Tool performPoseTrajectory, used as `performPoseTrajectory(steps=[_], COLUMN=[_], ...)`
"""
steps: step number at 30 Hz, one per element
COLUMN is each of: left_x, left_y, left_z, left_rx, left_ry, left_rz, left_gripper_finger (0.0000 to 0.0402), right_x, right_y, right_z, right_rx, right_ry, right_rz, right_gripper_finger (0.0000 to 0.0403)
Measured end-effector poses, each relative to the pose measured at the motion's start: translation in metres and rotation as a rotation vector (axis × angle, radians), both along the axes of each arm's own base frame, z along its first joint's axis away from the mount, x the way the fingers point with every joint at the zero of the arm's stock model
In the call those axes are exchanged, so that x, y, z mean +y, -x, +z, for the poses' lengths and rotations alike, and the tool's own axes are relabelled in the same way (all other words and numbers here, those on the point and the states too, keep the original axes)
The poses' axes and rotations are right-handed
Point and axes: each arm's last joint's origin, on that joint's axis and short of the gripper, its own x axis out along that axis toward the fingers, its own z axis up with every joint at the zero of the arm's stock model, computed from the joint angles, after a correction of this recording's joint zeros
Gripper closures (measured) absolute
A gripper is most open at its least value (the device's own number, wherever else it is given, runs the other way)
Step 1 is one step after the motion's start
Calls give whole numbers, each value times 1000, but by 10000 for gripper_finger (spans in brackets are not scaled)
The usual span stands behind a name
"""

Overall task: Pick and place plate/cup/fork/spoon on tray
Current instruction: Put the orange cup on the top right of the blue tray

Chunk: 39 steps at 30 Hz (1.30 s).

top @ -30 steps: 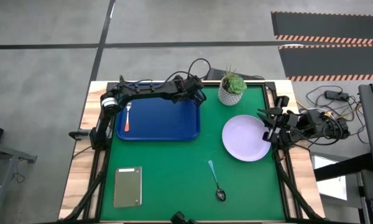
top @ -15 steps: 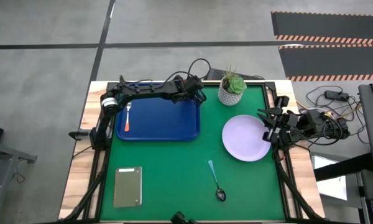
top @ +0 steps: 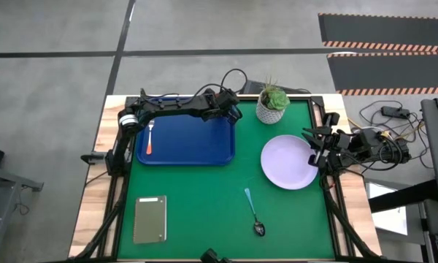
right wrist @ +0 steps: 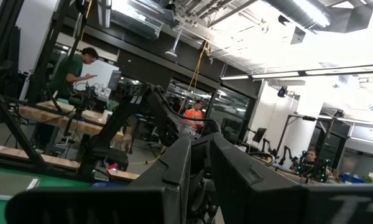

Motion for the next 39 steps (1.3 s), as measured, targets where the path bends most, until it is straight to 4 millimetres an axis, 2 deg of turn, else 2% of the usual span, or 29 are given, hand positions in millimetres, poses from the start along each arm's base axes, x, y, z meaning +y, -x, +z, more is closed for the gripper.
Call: performPoseTrajectory(steps=[6,16,34,39], left_x=[0,-1,-1,-1], left_y=[0,3,2,2], left_z=[-1,-15,-13,-13], left_rx=[3,4,1,0], left_ry=[1,-4,1,9], left_rz=[0,2,1,-3], left_gripper_finger=[398,398,398,379], right_x=[0,0,0,0], right_y=[0,0,0,0], right_z=[0,0,0,0], right_rx=[0,0,0,0], right_ry=[0,0,0,0], right_rz=[0,0,0,0], right_gripper_finger=[351,351,351,351])
